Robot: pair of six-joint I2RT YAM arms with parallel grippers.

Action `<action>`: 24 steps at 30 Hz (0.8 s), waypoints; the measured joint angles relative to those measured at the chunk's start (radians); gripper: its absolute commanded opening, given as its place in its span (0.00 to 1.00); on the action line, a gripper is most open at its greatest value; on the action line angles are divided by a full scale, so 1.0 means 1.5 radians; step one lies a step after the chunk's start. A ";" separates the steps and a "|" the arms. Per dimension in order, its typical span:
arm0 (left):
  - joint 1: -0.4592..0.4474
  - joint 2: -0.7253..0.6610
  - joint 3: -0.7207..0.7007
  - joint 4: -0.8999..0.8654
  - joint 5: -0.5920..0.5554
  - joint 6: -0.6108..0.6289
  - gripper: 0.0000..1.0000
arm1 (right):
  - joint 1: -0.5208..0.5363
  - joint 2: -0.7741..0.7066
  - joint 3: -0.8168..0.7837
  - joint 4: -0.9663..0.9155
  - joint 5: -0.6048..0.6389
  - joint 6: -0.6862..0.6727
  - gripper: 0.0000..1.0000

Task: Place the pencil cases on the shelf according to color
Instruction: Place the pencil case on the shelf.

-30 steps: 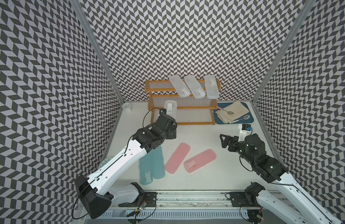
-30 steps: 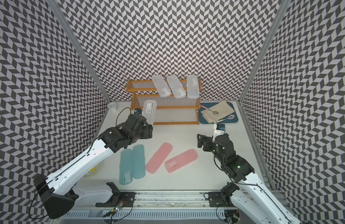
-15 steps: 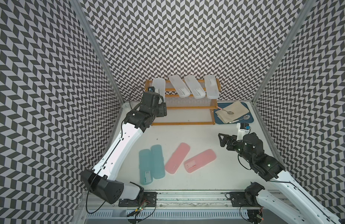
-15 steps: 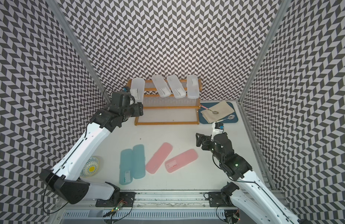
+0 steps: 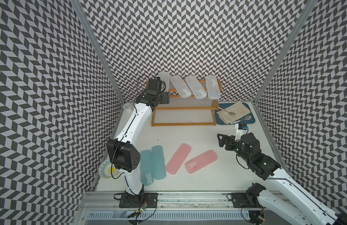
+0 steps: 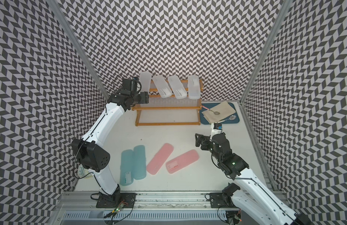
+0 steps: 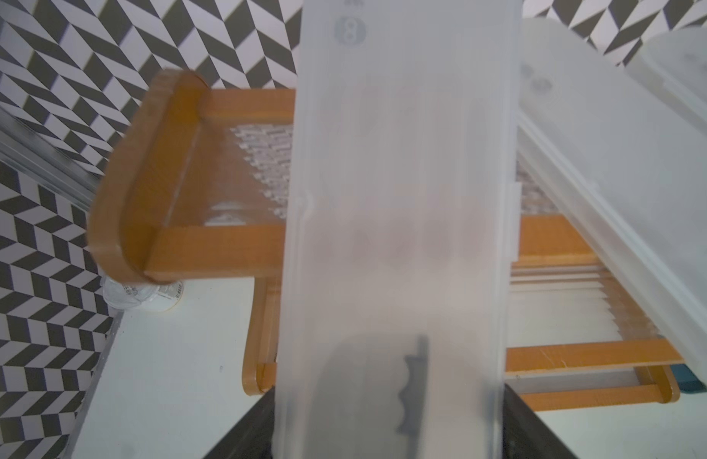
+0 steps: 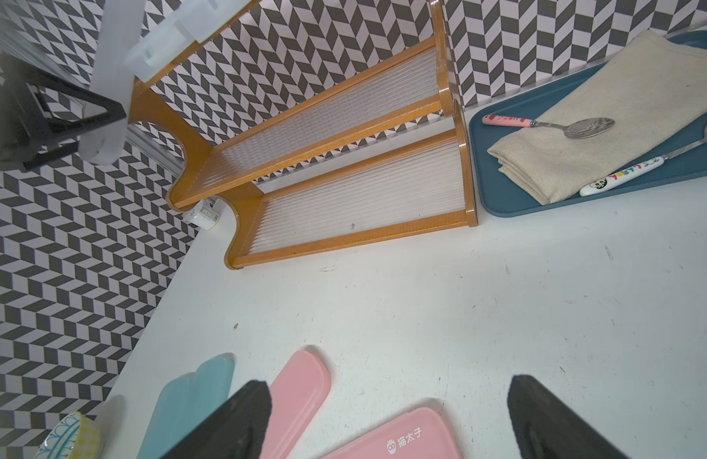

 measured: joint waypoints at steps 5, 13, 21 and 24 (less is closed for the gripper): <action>0.018 0.029 0.047 -0.003 0.009 0.016 0.78 | 0.000 0.017 -0.004 0.011 -0.004 0.000 0.97; 0.038 0.073 0.111 -0.025 0.024 0.040 0.81 | 0.000 0.027 -0.018 0.033 -0.023 0.009 0.97; 0.045 0.135 0.205 -0.035 0.030 0.063 0.83 | 0.000 0.017 -0.038 0.039 -0.034 0.022 0.97; 0.049 0.148 0.213 -0.031 0.033 0.069 0.82 | 0.000 0.008 -0.043 0.037 -0.036 0.024 0.97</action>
